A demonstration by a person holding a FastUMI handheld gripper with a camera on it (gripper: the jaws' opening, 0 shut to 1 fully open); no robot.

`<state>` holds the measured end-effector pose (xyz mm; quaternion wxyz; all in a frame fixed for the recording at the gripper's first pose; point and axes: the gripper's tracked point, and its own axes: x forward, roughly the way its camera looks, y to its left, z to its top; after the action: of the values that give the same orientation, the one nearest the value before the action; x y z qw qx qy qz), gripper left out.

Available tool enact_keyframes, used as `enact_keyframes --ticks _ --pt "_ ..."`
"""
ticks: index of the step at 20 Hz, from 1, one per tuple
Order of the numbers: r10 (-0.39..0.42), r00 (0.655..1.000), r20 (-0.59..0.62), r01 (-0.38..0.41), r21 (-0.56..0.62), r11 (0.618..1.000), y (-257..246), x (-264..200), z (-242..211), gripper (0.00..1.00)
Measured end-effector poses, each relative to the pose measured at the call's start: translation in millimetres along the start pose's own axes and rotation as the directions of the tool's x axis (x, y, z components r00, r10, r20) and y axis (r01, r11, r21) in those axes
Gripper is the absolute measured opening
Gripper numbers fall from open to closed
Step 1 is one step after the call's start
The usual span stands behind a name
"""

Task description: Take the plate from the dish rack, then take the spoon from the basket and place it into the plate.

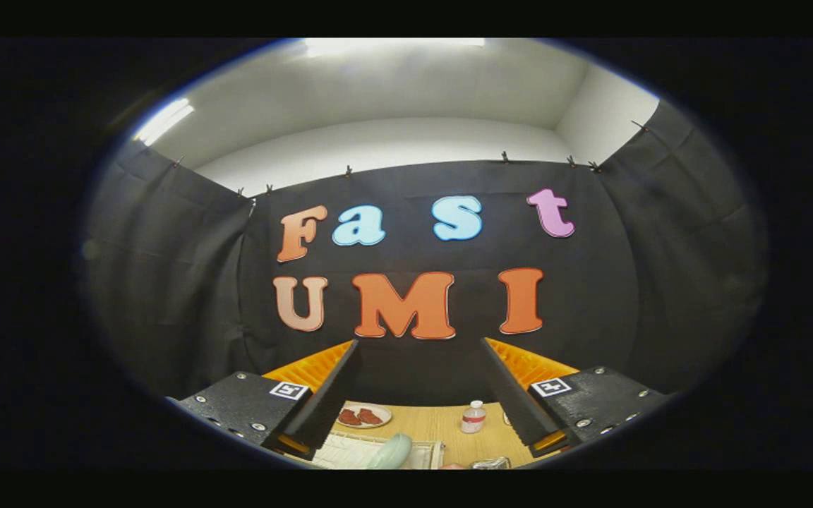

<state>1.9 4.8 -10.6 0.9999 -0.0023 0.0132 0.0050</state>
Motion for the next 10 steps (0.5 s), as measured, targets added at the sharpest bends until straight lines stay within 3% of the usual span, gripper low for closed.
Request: enact_keyframes --ticks 10 --pt "0.009 0.996 -0.093 -0.006 0.03 1.0 3.5 9.1 -30.0 0.99"
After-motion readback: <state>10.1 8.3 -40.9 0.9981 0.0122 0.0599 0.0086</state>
